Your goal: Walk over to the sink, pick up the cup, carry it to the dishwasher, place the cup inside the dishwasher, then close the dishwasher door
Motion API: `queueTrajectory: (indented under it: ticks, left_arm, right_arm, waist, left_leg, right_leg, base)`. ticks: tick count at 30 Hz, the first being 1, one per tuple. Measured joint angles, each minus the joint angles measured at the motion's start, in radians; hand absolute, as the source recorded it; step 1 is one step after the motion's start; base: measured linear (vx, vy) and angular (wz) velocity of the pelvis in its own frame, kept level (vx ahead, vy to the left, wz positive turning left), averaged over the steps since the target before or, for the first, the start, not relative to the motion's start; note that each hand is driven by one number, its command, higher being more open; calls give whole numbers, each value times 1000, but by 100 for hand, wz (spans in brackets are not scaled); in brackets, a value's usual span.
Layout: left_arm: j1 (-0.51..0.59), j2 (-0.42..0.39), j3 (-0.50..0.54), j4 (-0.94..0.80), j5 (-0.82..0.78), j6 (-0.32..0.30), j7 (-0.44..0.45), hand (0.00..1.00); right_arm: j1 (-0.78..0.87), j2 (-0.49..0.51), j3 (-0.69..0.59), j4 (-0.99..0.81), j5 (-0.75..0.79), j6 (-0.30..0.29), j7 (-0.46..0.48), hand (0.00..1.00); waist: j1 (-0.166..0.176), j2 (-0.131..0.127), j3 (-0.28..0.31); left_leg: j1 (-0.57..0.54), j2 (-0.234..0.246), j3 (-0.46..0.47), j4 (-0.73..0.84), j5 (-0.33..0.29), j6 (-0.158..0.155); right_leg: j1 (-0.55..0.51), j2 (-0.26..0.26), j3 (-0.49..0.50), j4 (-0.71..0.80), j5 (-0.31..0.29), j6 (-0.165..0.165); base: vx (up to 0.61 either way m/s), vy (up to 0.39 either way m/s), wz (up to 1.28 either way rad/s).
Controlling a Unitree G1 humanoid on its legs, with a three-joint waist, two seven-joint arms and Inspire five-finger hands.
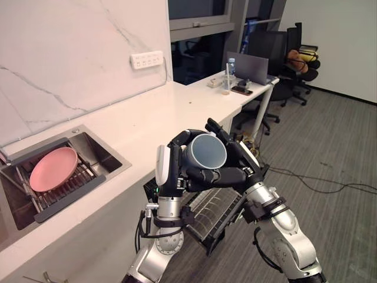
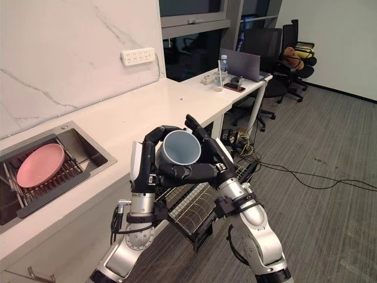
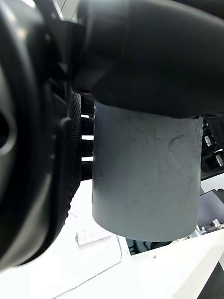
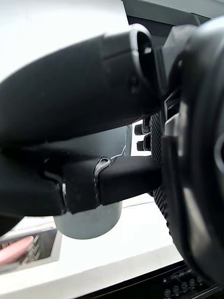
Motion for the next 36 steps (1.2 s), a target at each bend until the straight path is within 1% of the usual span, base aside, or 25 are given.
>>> queueTrajectory:
  ticks: [4, 5, 12, 18, 25, 26, 29, 33, 36]
  left_arm:
    - [0, 1, 0, 0, -8, -6, 5, 0]
    - [0, 1, 0, 0, -8, -6, 8, 0]
    - [2, 22, -1, 1, -8, -13, 33, 0]
    - [9, 17, -3, 1, -8, -19, 49, 0]
    - [8, 17, -4, 1, -6, -19, 59, 0]
    - [8, 17, -5, 1, -6, -19, 61, 100]
    - [8, 17, -8, -5, -3, -19, 64, 100]
    - [8, 20, -32, -24, 13, -37, 58, 100]
    - [9, 21, -51, -41, 13, -82, 55, 100]
  right_arm:
    - [-9, -4, 0, 2, 31, 18, 1, 100]
    - [-15, -9, 0, 4, 35, 26, 4, 0]
    - [-47, -14, 0, 47, 40, 64, 46, 0]
    - [-82, -27, 1, 78, 20, 65, 49, 0]
    - [-83, -25, 2, 78, 24, 62, 42, 0]
    - [-83, -24, 3, 78, 25, 60, 39, 0]
    - [-83, -24, 5, 78, 42, 48, 32, 0]
    - [-82, 5, -2, 78, 113, 9, 9, 0]
    - [-79, 35, -12, 80, 211, -19, 10, 0]
  waist:
    - [0, 0, 0]
    - [0, 0, 0]
    - [0, 0, 0]
    - [0, 0, 0]
    - [0, -1, 0]
    - [0, -1, 0]
    - [0, -1, 0]
    - [0, -1, 0]
    - [0, -1, 0]
  left_leg:
    - [0, -4, -3, -5, 4, 3]
    - [0, -5, -4, -10, 7, 4]
    - [5, -11, -6, -28, 18, 7]
    - [6, -14, -10, -33, 22, 10]
    - [6, -15, -16, -39, 28, 10]
    - [8, -16, -17, -43, 31, 10]
    - [10, -17, -18, -50, 34, 10]
    - [10, -18, -20, -50, 34, 10]
    - [10, -18, -20, -50, 34, 10]
  right_leg:
    - [0, -4, -4, 0, 0, 1]
    - [-2, -4, -5, 0, 1, 1]
    - [-4, -9, -11, 1, 4, 5]
    - [-4, -13, -15, 1, 6, 7]
    - [-3, -15, -21, 1, 6, 7]
    - [-3, -15, -22, 1, 6, 7]
    - [-2, -15, -24, 1, 6, 7]
    - [-2, -16, -26, 1, 6, 7]
    - [-2, -16, -26, 1, 6, 7]
  base:
    - [0, 0, 1]
    - [0, 0, 3]
    - [0, 0, 0]
    - [0, 0, 0]
    - [0, 0, 0]
    - [0, 0, 0]
    - [0, 0, 0]
    - [0, 0, 0]
    - [0, 0, 0]
